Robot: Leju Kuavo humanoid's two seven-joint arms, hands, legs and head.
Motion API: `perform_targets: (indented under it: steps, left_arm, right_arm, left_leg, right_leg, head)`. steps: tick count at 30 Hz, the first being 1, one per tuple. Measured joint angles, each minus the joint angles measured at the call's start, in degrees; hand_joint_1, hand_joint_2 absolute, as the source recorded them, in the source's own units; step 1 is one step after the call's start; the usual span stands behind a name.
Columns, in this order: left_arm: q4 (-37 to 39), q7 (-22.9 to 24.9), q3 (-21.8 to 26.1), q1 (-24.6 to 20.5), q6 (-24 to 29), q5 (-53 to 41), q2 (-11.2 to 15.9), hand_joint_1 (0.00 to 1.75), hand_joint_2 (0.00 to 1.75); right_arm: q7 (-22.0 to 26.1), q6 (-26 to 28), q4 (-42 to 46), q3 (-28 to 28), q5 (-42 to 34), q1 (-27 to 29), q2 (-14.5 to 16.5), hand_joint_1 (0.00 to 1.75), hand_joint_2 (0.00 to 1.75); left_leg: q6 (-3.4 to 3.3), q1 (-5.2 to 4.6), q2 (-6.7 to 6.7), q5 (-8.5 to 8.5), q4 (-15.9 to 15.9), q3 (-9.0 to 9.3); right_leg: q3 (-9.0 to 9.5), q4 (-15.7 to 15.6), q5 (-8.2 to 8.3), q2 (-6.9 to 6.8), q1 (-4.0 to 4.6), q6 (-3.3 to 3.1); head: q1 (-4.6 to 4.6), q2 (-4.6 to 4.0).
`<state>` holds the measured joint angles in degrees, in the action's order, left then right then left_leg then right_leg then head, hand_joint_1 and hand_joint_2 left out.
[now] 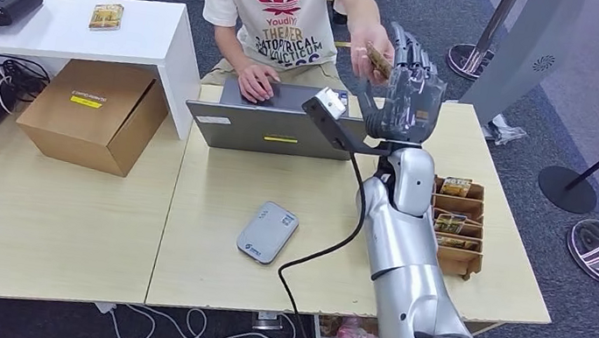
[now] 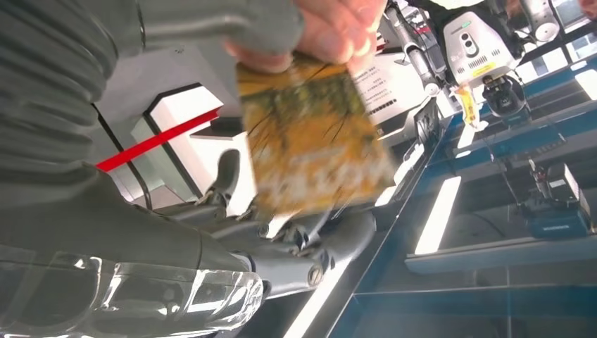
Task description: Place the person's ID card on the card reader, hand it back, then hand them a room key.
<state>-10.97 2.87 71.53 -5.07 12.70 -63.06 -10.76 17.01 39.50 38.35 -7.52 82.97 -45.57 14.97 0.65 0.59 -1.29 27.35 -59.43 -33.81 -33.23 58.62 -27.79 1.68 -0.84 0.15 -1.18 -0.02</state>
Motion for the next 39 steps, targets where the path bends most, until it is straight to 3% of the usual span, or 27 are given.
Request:
perform_targets:
  steps: [15, 22, 39]
  left_arm:
    - [0.0, 0.0, 0.0, 0.3, 0.2, 0.7, 0.0, 0.0, 0.0]
    - [0.0, 0.1, 0.4, 0.4, 0.7, 1.8, -0.1, 0.0, 0.0]
    - [0.0, -0.5, 2.5, 0.8, 1.7, 3.8, -0.6, 0.0, 0.0]
  right_arm:
    - [3.7, 0.0, -1.2, 0.0, -5.0, 0.1, 0.0, 0.0, 1.75]
    - [2.6, 0.0, -3.4, 1.1, -6.5, 0.1, -0.4, 0.0, 1.75]
    - [-5.7, 0.0, -4.6, 11.4, -6.7, 0.6, -10.1, 0.0, 1.75]
  left_leg:
    - [0.0, 0.0, 0.0, 0.0, 0.0, 0.0]
    - [0.0, 0.0, 0.0, 0.0, 0.0, 0.0]
    - [-0.01, -0.01, 0.01, 0.01, 0.0, 0.0]
  right_leg:
    - [-0.01, 0.0, 0.0, 0.0, 0.0, 0.0]
    - [-0.02, 0.0, 0.0, 0.0, 0.0, 0.0]
    - [-0.03, 0.0, 0.0, 0.01, -0.01, 0.01]
  head:
    - [0.0, 0.0]
    - [0.0, 0.0]
    - [0.0, 0.0]
